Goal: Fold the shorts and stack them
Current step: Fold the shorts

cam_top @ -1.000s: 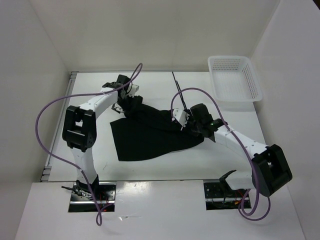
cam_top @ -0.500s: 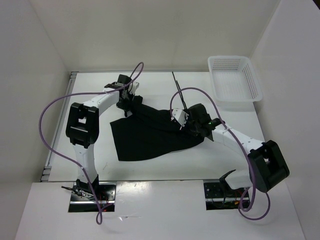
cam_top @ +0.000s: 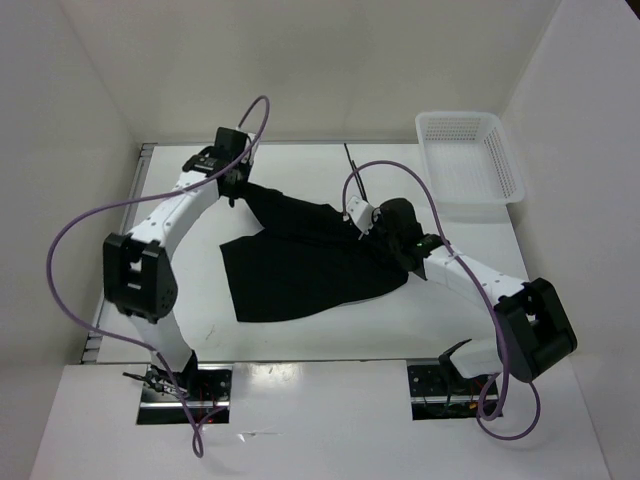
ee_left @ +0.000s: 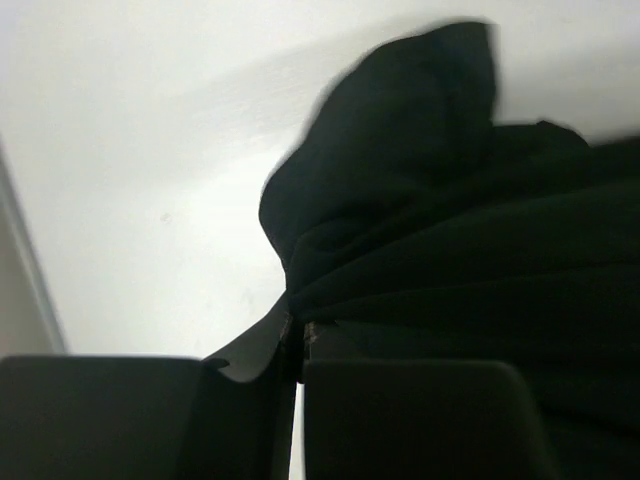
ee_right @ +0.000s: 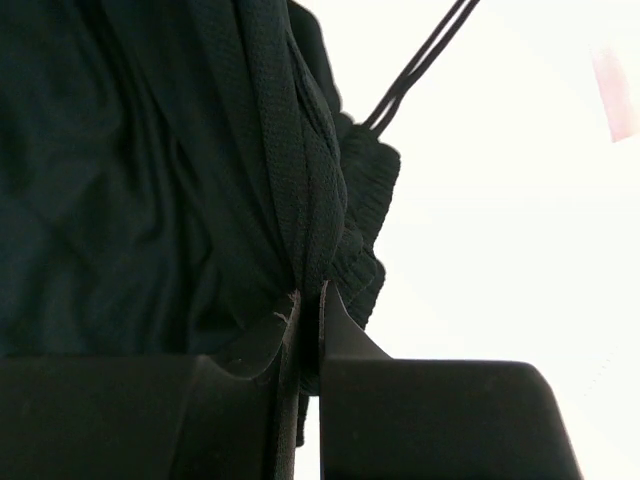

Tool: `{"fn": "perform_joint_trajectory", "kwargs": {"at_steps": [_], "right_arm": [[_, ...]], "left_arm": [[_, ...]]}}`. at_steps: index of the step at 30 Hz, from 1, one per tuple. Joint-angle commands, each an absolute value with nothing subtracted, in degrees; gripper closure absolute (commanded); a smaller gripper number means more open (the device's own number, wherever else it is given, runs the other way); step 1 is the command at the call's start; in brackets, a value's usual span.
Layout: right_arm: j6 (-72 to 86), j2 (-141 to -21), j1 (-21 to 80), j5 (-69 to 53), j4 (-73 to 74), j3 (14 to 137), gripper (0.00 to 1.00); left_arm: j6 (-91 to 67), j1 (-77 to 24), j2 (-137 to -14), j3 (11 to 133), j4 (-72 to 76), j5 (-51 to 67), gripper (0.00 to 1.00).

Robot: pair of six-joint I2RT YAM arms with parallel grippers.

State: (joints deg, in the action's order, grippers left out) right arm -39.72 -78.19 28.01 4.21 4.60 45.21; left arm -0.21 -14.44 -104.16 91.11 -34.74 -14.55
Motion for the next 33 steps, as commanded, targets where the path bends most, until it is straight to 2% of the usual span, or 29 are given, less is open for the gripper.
{"fn": "perform_joint_trajectory", "kwargs": {"at_steps": [1, 5, 9, 11, 12, 13, 14, 16, 18, 19, 22, 27, 29, 32, 33], "right_arm": [[-40.78, -76.56, 27.25, 7.12, -0.79, 47.02, 1.0], [-40.78, -75.41, 27.25, 4.23, -0.18, 46.49, 1.0], [-42.35, -73.48, 27.25, -0.78, 4.91, 46.49, 1.0], [-44.64, -71.73, 27.25, -4.37, 8.69, 45.01, 0.98], [-45.43, -71.11, 27.25, -5.35, 9.83, 44.48, 0.92], [-45.44, -69.89, 27.25, -6.14, 12.02, 43.78, 0.82], [-44.83, -69.87, 27.25, -7.37, 13.0, 43.77, 0.63], [-41.68, -69.35, 27.25, -8.61, 16.33, 45.34, 0.5], [-38.77, -68.64, 24.45, -12.54, 17.57, 47.62, 0.29], [-35.19, -68.12, 23.13, -13.87, 17.58, 48.33, 0.24], [-27.11, -68.72, 17.94, -17.74, 15.48, 51.41, 0.26], [-22.5, -73.56, 17.31, -21.7, 14.68, 54.05, 0.45], [-23.02, -75.31, 17.92, -22.32, 15.29, 54.58, 0.45], [-27.66, -78.39, 19.15, -20.75, 15.29, 53.53, 0.36], [-28.64, -80.05, 19.86, -19.0, 15.29, 53.53, 0.29]], "left_arm": [[0.0, -16.51, -95.46, 86.52, -43.91, -22.32, 0.97], [0.0, -23.19, -89.75, 75.45, -50.7, -24.16, 0.88], [0.0, -29.25, -89.74, 70.15, -60.0, -18.05, 0.77], [0.0, -31.02, -89.74, 68.65, -63.09, -14.78, 0.64], [0.0, -32.24, -89.74, 67.08, -65.19, -11.81, 0.59], [0.0, -32.78, -89.74, 66.45, -65.91, -10.56, 0.55], [0.0, -32.78, -89.74, 65.84, -66.44, -9.5, 0.55], [0.0, -32.78, -89.74, 64.44, -66.45, -8.96, 0.55], [0.0, -31.65, -87.9, 63.9, -64.96, -11.24, 0.54], [0.0, -30.86, -87.89, 63.9, -63.99, -11.25, 0.52], [0.0, -28.92, -86.31, 62.14, -56.81, -16.32, 0.49], [0.0, -27.34, -88.23, 57.57, -49.41, -18.98, 0.46], [0.0, -26.54, -88.77, 56.78, -46.94, -18.46, 0.46], [0.0, -24.87, -90.26, 55.63, -42.29, -17.14, 0.45], [0.0, -24.35, -90.87, 55.63, -41.49, -17.14, 0.45]]}}
